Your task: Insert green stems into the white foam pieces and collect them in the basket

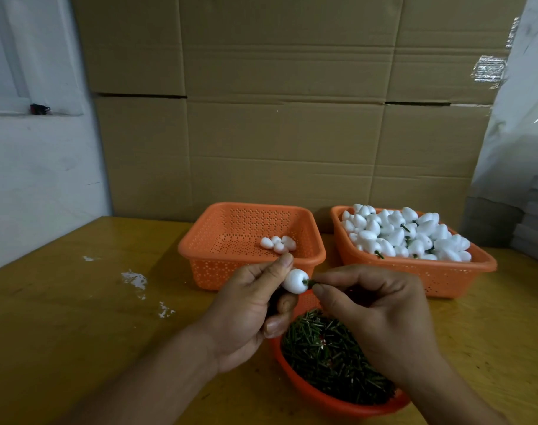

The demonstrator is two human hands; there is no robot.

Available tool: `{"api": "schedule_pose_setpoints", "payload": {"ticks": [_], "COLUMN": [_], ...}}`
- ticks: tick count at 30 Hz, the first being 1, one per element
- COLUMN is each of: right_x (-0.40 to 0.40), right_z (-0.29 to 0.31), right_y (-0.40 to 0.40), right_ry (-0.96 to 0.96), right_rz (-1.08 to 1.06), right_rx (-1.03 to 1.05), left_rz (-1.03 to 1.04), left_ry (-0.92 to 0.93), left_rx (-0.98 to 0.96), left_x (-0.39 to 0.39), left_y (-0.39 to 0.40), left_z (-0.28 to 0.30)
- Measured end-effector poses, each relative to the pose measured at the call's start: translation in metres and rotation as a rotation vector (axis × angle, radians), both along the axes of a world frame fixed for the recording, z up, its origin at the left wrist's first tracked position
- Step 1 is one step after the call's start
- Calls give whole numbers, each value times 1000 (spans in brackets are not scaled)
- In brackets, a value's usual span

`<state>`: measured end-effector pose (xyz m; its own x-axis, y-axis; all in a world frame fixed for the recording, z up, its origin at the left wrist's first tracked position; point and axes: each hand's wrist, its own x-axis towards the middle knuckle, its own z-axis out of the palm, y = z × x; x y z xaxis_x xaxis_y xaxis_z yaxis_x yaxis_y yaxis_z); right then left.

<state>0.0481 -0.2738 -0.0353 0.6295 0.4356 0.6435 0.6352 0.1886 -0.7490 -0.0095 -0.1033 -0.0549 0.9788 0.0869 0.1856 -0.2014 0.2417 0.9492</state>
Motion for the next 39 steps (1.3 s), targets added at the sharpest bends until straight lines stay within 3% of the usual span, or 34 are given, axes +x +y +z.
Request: {"api": "schedule_pose_setpoints", "payload": {"ticks": [12, 19, 39], "right_x": [5, 7, -4], "right_z": [-11, -14, -19], "right_y": [0, 1, 10], "right_ry": [-251, -194, -14], "right_rz": [-158, -210, -42], "right_rx": [-119, -120, -15], "left_rz": [159, 41, 315], "left_ry": [-43, -149, -375], "left_rx": [77, 95, 630], "left_x": [-1, -3, -11], "left_y": [-4, -3, -14], "left_z": [1, 3, 6]}}
